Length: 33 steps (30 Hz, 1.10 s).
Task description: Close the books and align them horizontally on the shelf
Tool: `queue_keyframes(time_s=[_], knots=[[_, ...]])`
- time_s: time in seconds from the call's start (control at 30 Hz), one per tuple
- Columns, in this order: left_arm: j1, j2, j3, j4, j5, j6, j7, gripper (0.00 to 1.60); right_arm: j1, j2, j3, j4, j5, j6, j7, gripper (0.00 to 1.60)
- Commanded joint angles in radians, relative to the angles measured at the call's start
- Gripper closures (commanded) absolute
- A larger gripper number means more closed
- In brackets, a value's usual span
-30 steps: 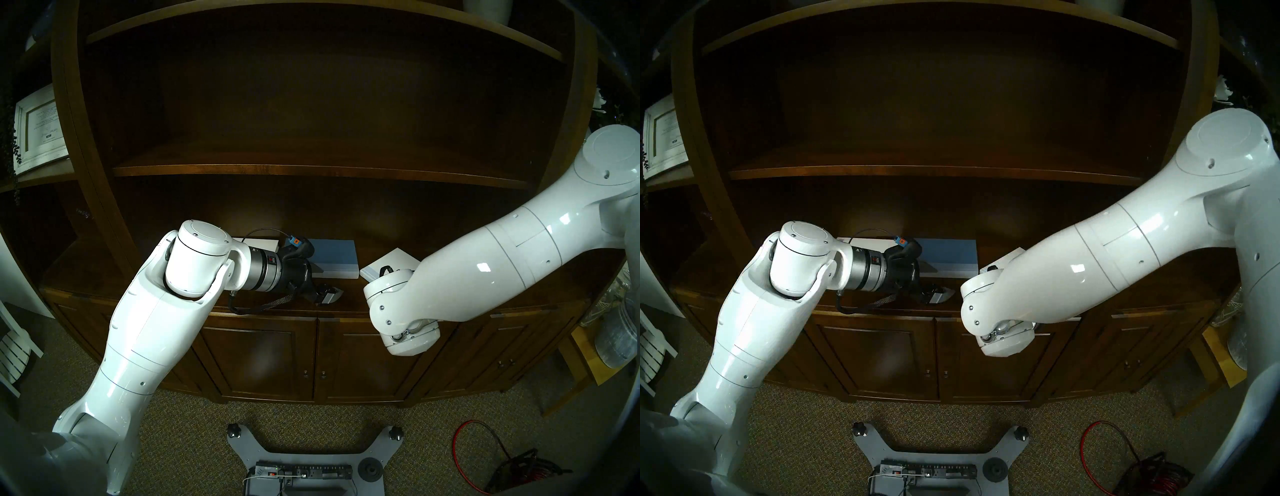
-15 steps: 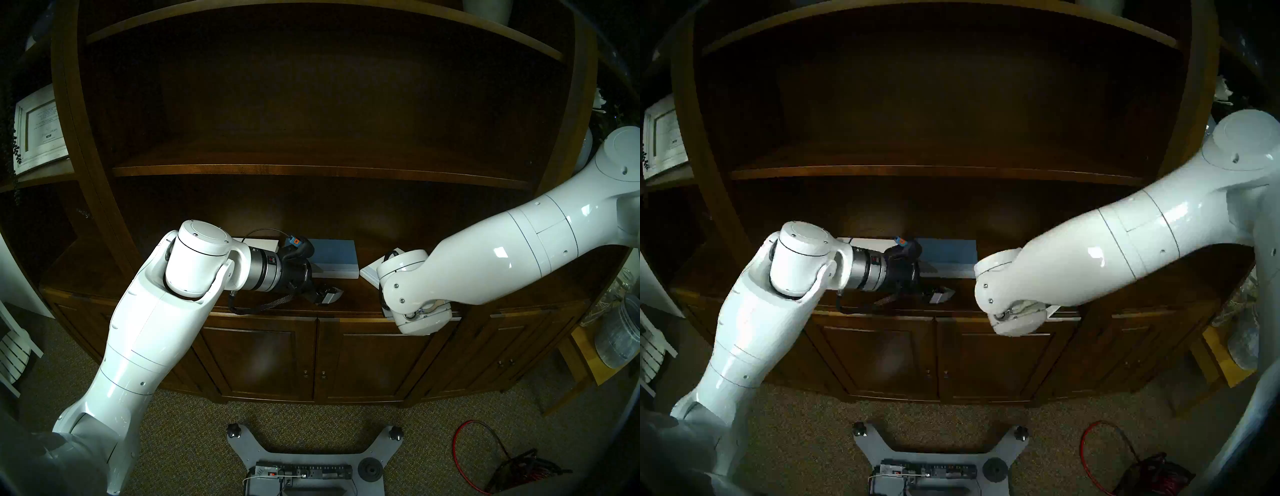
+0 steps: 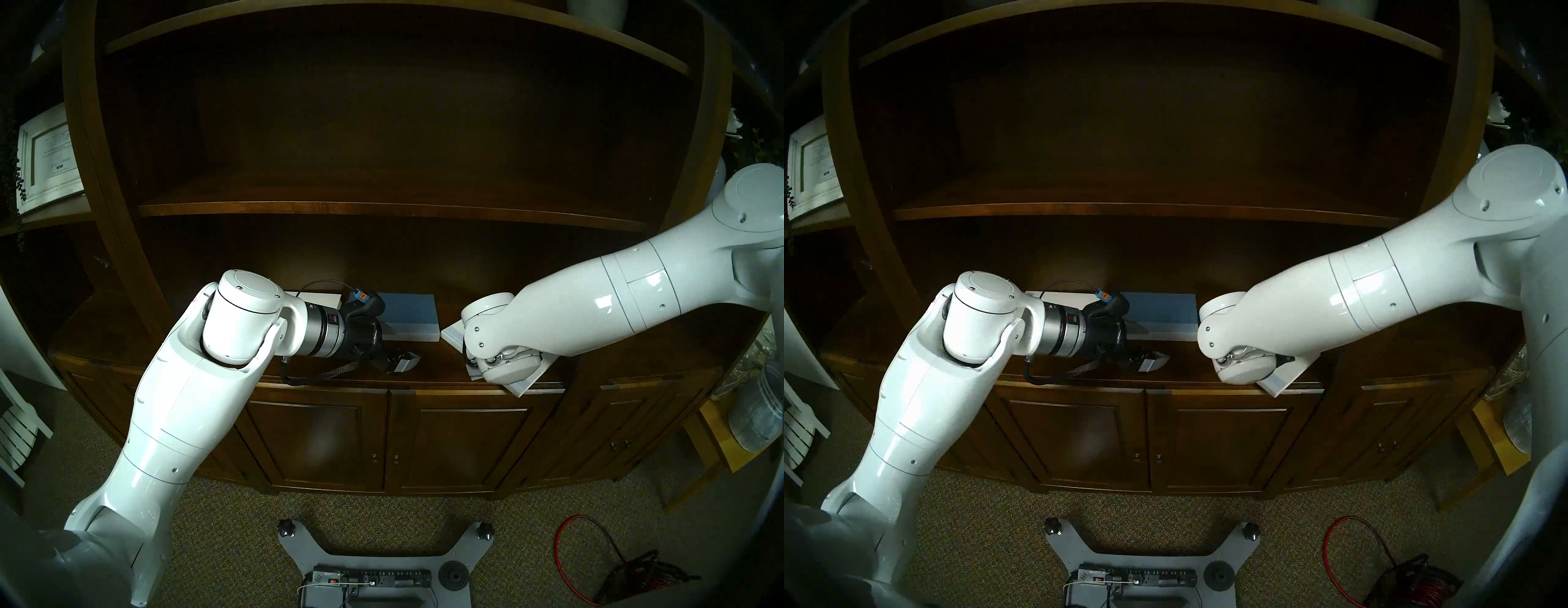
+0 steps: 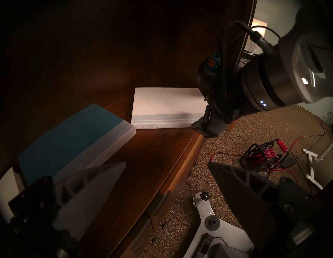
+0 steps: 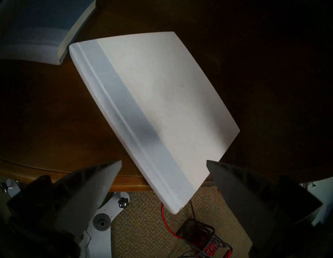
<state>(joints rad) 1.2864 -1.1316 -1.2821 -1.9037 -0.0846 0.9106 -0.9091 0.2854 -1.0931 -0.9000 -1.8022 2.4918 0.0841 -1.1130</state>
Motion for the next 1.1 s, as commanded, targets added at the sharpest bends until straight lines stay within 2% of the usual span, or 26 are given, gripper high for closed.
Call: queue_keyframes(time_s=[0.0, 0.13, 0.6, 1.07], knots=[[-0.030, -0.004, -0.008, -0.019, -0.002, -0.006, -0.003, 0.00, -0.011, -0.008, -0.001, 0.074, 0.009, 0.032, 0.018, 0.00], [-0.030, -0.004, -0.008, -0.019, -0.002, -0.006, -0.003, 0.00, -0.021, -0.015, -0.012, 0.101, 0.014, 0.039, 0.014, 0.00], [-0.029, -0.004, -0.009, -0.019, -0.002, -0.006, -0.002, 0.00, -0.102, -0.107, -0.076, 0.229, -0.009, -0.001, -0.067, 0.00], [-0.027, -0.005, -0.009, -0.018, -0.002, -0.006, -0.001, 0.00, -0.122, -0.160, -0.134, 0.296, -0.008, -0.013, -0.150, 0.00]])
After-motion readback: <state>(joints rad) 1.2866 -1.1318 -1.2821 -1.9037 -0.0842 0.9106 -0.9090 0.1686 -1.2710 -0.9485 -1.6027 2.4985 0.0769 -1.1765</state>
